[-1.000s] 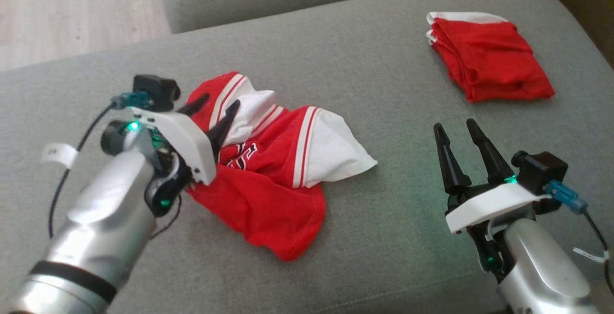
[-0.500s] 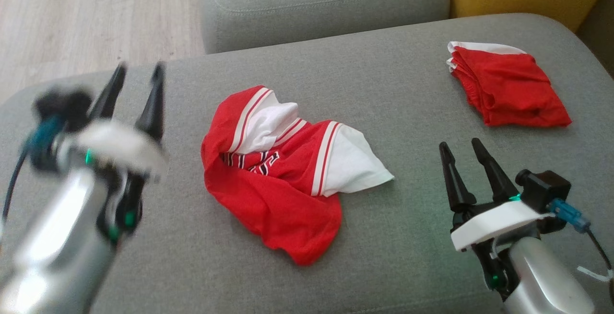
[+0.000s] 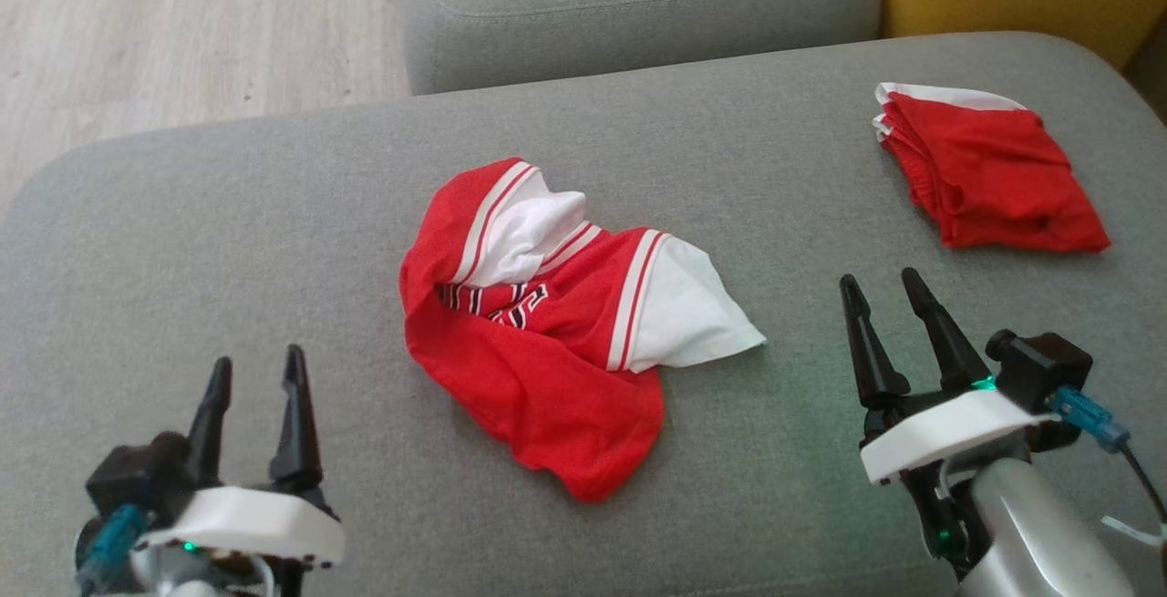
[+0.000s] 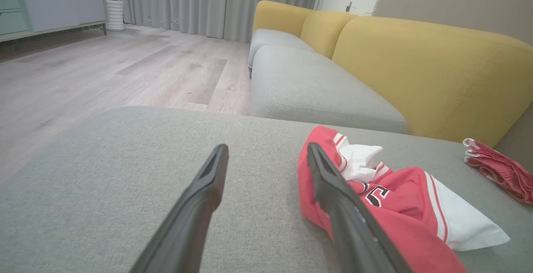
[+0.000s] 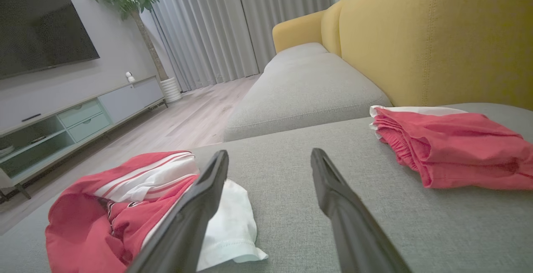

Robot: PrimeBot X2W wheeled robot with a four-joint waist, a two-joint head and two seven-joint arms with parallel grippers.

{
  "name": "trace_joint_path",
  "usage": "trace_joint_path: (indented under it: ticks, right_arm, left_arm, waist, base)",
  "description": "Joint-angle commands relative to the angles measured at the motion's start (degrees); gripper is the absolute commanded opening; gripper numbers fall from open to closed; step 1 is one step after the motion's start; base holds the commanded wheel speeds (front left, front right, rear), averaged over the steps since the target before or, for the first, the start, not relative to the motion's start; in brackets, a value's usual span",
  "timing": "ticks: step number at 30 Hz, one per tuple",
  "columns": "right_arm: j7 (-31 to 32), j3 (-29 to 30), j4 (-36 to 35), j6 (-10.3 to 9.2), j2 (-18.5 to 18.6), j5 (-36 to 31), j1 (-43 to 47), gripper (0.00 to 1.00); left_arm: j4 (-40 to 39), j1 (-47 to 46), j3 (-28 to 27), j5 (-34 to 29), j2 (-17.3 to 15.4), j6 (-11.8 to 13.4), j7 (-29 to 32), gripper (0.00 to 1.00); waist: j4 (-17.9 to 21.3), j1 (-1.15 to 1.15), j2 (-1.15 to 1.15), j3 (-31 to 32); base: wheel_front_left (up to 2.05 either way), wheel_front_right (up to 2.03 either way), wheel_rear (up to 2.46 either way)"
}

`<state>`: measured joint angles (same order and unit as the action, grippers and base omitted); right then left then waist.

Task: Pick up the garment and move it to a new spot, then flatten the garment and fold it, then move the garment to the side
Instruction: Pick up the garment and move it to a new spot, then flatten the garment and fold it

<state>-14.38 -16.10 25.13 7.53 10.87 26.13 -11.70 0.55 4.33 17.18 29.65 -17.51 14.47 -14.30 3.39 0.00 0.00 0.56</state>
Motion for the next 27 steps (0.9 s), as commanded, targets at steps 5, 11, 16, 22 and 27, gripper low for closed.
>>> trace_joint_path:
  ticks: [5,11,16,22,27]
  right_arm:
    - [-0.62,-1.26,-1.62,-0.04,0.95,-0.41,-1.3,1.0]
    - [0.74,-3.33,-0.79,-0.04,1.73,0.22,-2.73,1.0]
    - [4.75,-6.45,-0.22,-0.04,3.12,2.71,-6.8,1.0]
    - [16.06,-11.92,1.41,-0.04,6.45,8.29,-15.34,1.0]
    - [25.24,-15.22,4.45,-0.04,8.41,12.73,-22.46,1.0]
  left_arm:
    - [-0.59,-3.6,-4.12,-2.92,2.11,-1.91,-0.69,1.0]
    - [1.08,-4.01,-5.56,-4.7,4.14,-3.79,-0.69,1.0]
    - [2.1,-4.51,-5.88,-5.72,5.68,-5.26,-0.7,1.0]
    - [2.75,-6.55,-4.91,-6.84,8.23,-6.73,-0.7,1.0]
    - [3.35,-8.06,-4.69,-7.59,9.78,-7.74,-0.7,1.0]
  waist:
    - [-0.57,0.0,0.0,-0.16]
    - [-1.42,0.0,0.0,-0.64]
    - [-3.44,0.0,0.0,-1.81]
    - [-8.3,0.0,0.0,-4.95]
    - [-11.85,0.0,0.0,-7.66]
  base:
    - [0.0,0.0,0.0]
    - [0.0,0.0,0.0]
    - [0.0,0.0,0.0]
    - [0.0,0.0,0.0]
    - [0.0,0.0,0.0]
